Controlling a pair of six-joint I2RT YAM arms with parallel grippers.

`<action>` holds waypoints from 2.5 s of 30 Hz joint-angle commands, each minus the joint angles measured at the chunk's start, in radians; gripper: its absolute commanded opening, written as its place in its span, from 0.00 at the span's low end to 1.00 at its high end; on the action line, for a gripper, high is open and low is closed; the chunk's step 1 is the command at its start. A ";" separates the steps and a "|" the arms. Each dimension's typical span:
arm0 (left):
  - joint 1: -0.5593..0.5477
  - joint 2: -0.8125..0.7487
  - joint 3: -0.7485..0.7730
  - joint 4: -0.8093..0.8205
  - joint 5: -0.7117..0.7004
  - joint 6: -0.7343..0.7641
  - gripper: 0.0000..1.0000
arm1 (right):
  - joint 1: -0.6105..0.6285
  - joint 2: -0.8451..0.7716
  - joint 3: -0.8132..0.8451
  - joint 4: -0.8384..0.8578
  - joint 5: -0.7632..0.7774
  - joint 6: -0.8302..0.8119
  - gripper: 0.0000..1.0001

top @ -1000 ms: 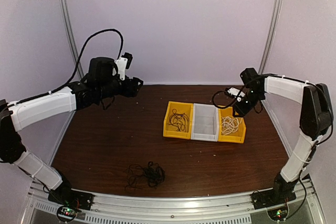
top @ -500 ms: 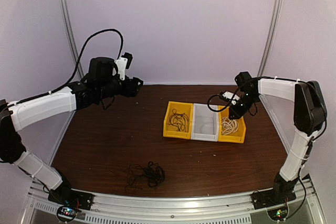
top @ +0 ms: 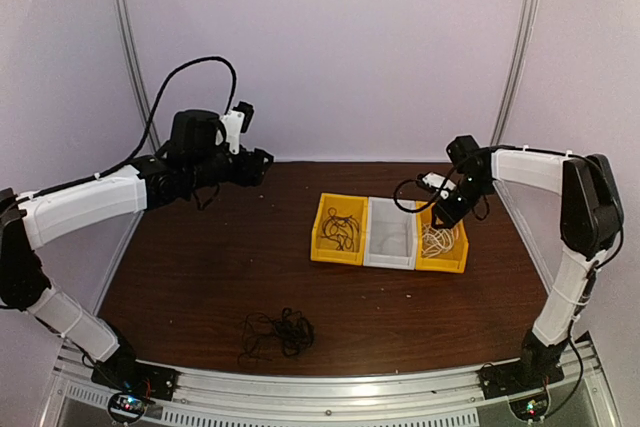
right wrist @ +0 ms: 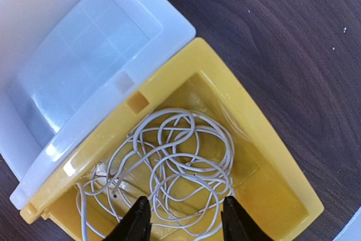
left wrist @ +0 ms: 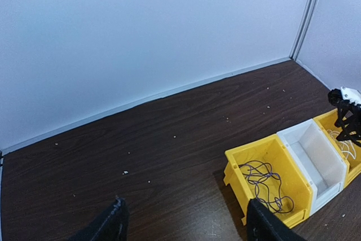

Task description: Untangle the cables

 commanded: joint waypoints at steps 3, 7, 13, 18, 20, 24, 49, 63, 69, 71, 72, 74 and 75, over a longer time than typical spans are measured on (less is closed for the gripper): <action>-0.001 0.040 0.039 -0.002 -0.012 0.053 0.73 | 0.005 -0.120 0.018 -0.018 0.004 0.001 0.51; -0.001 0.053 0.079 -0.062 -0.038 0.087 0.74 | 0.004 -0.161 0.068 -0.076 -0.007 -0.009 0.53; -0.002 0.015 0.173 -0.337 0.132 0.030 0.70 | 0.005 -0.257 0.126 -0.110 -0.015 -0.022 0.57; -0.006 -0.127 -0.048 -0.406 0.327 -0.033 0.69 | 0.006 -0.353 0.080 0.022 -0.097 0.007 0.70; -0.029 -0.165 -0.123 -0.442 0.349 -0.048 0.68 | 0.005 -0.362 0.048 0.095 -0.124 0.019 0.97; -0.085 -0.245 -0.266 -0.470 0.345 -0.106 0.68 | -0.006 -0.334 0.012 0.175 -0.085 0.041 1.00; -0.332 -0.186 -0.422 -0.423 0.349 -0.287 0.36 | -0.159 -0.393 -0.097 0.257 -0.226 0.111 0.89; -0.337 -0.199 -0.349 -0.308 0.274 -0.243 0.00 | -0.030 -0.273 -0.049 0.011 -0.533 -0.093 0.64; -0.337 -0.189 -0.324 -0.247 0.231 -0.242 0.00 | 0.111 -0.245 -0.002 -0.003 -0.599 -0.151 0.62; -0.337 -0.192 -0.313 -0.238 0.218 -0.235 0.00 | 0.163 -0.243 -0.003 0.024 -0.613 -0.159 0.62; -0.336 -0.192 -0.303 -0.237 0.211 -0.231 0.00 | 0.187 -0.243 -0.003 0.042 -0.616 -0.159 0.62; -0.336 -0.195 -0.283 -0.233 0.204 -0.226 0.00 | 0.234 -0.234 -0.003 0.074 -0.632 -0.154 0.62; -0.336 -0.196 -0.276 -0.228 0.206 -0.224 0.00 | 0.259 -0.226 -0.002 0.094 -0.638 -0.145 0.62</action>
